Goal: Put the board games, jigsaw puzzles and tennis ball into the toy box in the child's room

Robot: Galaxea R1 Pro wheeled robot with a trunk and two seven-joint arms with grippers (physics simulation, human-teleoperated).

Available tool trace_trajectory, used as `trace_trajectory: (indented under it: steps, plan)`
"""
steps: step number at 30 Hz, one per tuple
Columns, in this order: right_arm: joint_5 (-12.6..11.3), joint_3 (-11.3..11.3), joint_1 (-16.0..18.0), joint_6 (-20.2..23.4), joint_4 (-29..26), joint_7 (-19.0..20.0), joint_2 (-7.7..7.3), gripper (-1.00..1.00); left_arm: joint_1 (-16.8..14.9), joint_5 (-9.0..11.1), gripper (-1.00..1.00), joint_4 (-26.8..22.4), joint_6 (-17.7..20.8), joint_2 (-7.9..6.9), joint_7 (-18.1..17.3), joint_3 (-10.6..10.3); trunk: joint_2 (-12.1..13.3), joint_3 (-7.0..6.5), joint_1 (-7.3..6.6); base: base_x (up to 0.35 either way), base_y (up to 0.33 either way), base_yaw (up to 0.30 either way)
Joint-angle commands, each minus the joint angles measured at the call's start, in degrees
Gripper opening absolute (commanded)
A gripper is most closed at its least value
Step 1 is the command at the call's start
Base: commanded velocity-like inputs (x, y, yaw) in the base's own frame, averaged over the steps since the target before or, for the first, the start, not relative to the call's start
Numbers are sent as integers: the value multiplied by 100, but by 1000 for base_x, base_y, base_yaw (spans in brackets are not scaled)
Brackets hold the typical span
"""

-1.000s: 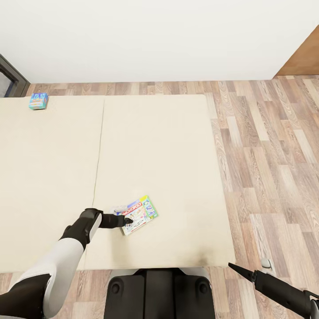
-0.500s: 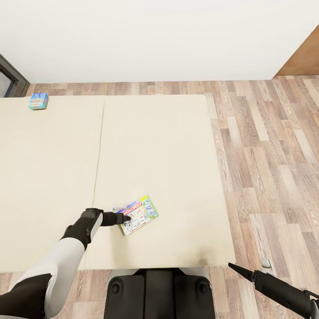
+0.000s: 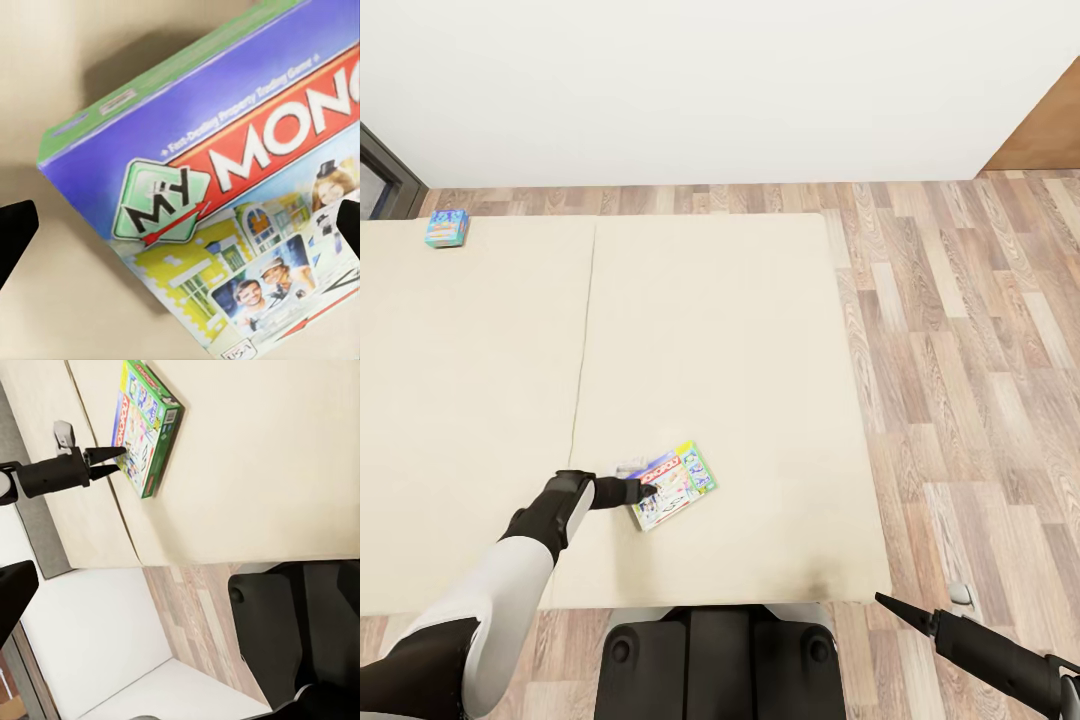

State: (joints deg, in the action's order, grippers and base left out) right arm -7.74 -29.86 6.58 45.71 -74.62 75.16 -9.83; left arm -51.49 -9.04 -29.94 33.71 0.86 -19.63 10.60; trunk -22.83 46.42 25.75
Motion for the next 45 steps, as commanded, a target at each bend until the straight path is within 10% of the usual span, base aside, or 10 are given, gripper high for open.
trace_trajectory:
  steps: [1, 45]
  plan:
    - [-17, -2, 1, 43, 0, 9, -1, 100, -2, -52, 100, -10, 17, 9, -58, 50, -9, 6, 3, 0, 0, 0]
    - [-14, -10, 1, 40, 9, 16, -2, 100, -2, -44, 100, -143, 7, 94, -78, 36, -9, 35, 3, 0, -125, 0]
